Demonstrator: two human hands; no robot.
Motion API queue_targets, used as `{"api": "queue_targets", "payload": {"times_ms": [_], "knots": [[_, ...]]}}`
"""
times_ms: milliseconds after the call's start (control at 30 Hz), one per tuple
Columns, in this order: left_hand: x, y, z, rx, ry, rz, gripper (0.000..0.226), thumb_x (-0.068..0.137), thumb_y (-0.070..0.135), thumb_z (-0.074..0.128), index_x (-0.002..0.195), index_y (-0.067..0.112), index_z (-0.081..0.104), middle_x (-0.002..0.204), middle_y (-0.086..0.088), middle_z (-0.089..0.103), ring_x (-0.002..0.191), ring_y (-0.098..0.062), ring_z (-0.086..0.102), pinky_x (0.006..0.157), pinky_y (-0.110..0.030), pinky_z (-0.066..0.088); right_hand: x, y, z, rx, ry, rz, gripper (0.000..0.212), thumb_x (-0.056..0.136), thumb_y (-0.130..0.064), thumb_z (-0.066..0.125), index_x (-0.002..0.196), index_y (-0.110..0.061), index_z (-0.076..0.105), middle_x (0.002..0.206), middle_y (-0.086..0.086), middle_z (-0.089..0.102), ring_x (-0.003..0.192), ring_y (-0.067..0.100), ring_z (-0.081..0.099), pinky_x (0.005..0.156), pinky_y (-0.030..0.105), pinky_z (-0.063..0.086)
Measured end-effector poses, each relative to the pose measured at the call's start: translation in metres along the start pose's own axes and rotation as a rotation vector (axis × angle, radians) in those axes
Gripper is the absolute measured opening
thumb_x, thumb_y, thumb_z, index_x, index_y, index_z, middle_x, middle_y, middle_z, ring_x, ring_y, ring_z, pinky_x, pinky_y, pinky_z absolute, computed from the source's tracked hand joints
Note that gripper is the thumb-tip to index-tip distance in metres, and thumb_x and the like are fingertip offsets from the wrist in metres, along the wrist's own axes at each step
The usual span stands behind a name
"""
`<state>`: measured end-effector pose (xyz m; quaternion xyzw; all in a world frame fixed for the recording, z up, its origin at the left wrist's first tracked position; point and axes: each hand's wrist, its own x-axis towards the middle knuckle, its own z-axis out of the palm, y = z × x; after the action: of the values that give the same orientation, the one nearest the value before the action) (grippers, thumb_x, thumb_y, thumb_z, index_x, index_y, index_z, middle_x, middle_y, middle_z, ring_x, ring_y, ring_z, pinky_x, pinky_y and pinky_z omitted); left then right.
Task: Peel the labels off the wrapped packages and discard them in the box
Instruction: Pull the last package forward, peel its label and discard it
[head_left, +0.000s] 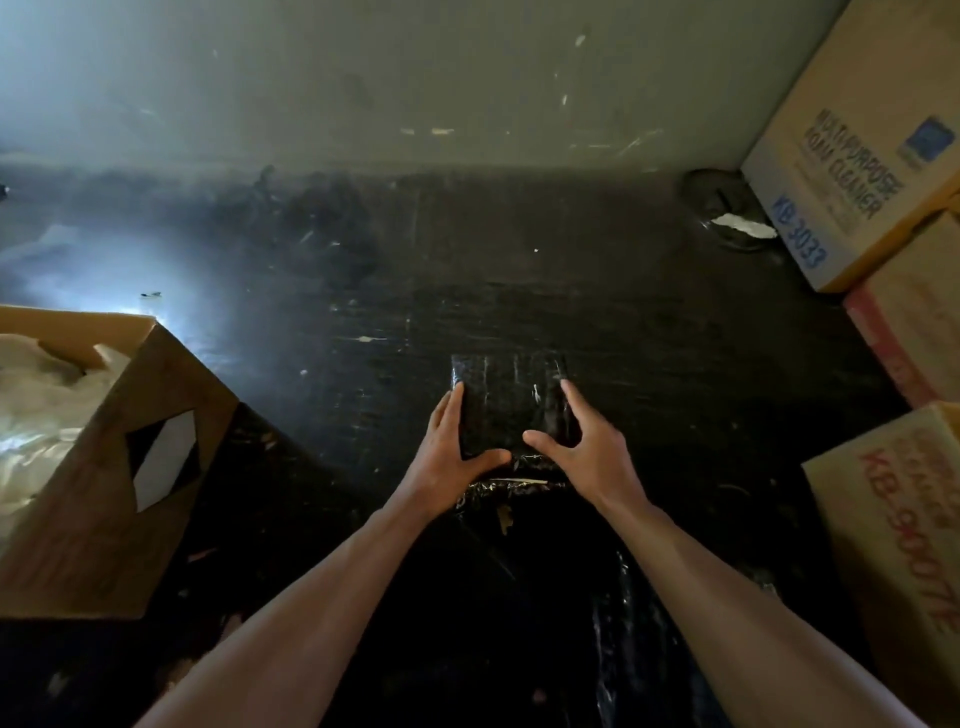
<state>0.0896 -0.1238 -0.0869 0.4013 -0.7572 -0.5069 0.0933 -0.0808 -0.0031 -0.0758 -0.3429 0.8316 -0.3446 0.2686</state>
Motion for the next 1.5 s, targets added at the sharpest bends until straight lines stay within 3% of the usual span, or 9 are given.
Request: {"api": "queue_targets", "payload": {"times_ms": [100, 200, 400, 667, 833, 967, 1167, 1367, 1500], "knots": [[0.003, -0.007, 0.004, -0.043, -0.001, 0.011, 0.121, 0.067, 0.063, 0.078, 0.158, 0.036, 0.003, 0.164, 0.006, 0.017, 0.147, -0.008, 0.021, 0.119, -0.038, 0.025, 0.002, 0.003, 0.004, 0.029, 0.009, 0.001, 0.100, 0.078, -0.062, 0.075, 0.159, -0.031, 0.025, 0.160, 0.001, 0.039, 0.147, 0.014, 0.034, 0.107, 0.021, 0.024], [0.007, -0.015, 0.007, -0.104, 0.001, -0.034, 0.124, 0.056, 0.077, 0.076, 0.153, 0.049, 0.003, 0.161, 0.010, 0.029, 0.144, -0.011, 0.034, 0.115, -0.045, 0.035, 0.004, 0.004, 0.010, 0.045, 0.023, 0.008, 0.103, 0.077, -0.062, 0.076, 0.159, -0.026, 0.025, 0.160, 0.003, 0.039, 0.147, 0.016, 0.034, 0.107, 0.023, 0.024], [0.006, -0.010, 0.012, -0.163, 0.072, -0.054, 0.118, 0.064, 0.040, 0.091, 0.155, 0.041, 0.015, 0.150, 0.009, 0.044, 0.135, -0.010, 0.045, 0.111, -0.042, 0.041, 0.007, 0.002, 0.016, 0.076, 0.054, 0.046, 0.105, 0.073, -0.058, 0.080, 0.157, -0.022, 0.029, 0.156, 0.005, 0.045, 0.144, 0.018, 0.041, 0.114, 0.033, 0.035], [-0.053, -0.017, 0.011, -0.212, 0.094, -0.020, 0.115, 0.069, 0.025, 0.090, 0.157, 0.034, 0.016, 0.151, 0.010, 0.041, 0.135, -0.004, 0.041, 0.111, -0.030, 0.037, -0.051, 0.001, 0.025, 0.045, 0.058, 0.011, 0.105, 0.074, -0.057, 0.079, 0.157, -0.020, 0.028, 0.155, 0.005, 0.046, 0.143, 0.018, 0.042, 0.116, 0.036, 0.037], [-0.114, -0.032, 0.017, -0.208, 0.085, -0.057, 0.121, 0.061, 0.037, 0.093, 0.155, 0.040, 0.018, 0.149, 0.010, 0.046, 0.134, -0.007, 0.045, 0.112, -0.039, 0.040, -0.115, 0.007, 0.039, 0.064, 0.058, 0.029, 0.111, 0.065, -0.072, 0.072, 0.156, -0.025, 0.029, 0.150, 0.002, 0.052, 0.138, 0.016, 0.049, 0.113, 0.043, 0.043], [-0.157, -0.047, 0.022, -0.192, 0.080, -0.083, 0.125, 0.052, 0.051, 0.091, 0.152, 0.045, 0.017, 0.151, 0.010, 0.044, 0.136, -0.009, 0.043, 0.113, -0.043, 0.039, -0.160, 0.013, 0.053, 0.113, 0.072, 0.056, 0.106, 0.070, -0.058, 0.080, 0.156, -0.022, 0.030, 0.154, 0.003, 0.048, 0.141, 0.018, 0.046, 0.116, 0.041, 0.040], [-0.208, -0.069, 0.044, -0.160, 0.089, -0.132, 0.117, 0.068, 0.032, 0.090, 0.157, 0.032, 0.014, 0.148, 0.006, 0.044, 0.124, -0.002, 0.042, 0.103, -0.024, 0.037, -0.206, 0.034, 0.076, 0.113, 0.094, 0.104, 0.094, 0.078, -0.042, 0.083, 0.155, -0.019, 0.035, 0.149, 0.005, 0.054, 0.137, 0.018, 0.050, 0.114, 0.037, 0.041], [-0.228, -0.088, 0.070, -0.165, 0.075, -0.178, 0.117, 0.071, 0.030, 0.089, 0.159, 0.032, 0.011, 0.156, 0.002, 0.036, 0.138, -0.013, 0.038, 0.105, -0.029, 0.035, -0.231, 0.056, 0.090, 0.170, 0.044, 0.167, 0.091, 0.083, -0.032, 0.080, 0.158, -0.020, 0.029, 0.155, 0.004, 0.046, 0.142, 0.019, 0.043, 0.116, 0.039, 0.038], [-0.229, -0.088, 0.073, -0.162, 0.068, -0.164, 0.116, 0.072, 0.027, 0.088, 0.158, 0.032, 0.012, 0.153, 0.004, 0.038, 0.125, -0.003, 0.039, 0.103, -0.028, 0.037, -0.232, 0.062, 0.092, 0.181, 0.036, 0.180, 0.093, 0.083, -0.035, 0.079, 0.158, -0.023, 0.026, 0.156, 0.004, 0.044, 0.142, 0.019, 0.042, 0.117, 0.042, 0.037]]}}
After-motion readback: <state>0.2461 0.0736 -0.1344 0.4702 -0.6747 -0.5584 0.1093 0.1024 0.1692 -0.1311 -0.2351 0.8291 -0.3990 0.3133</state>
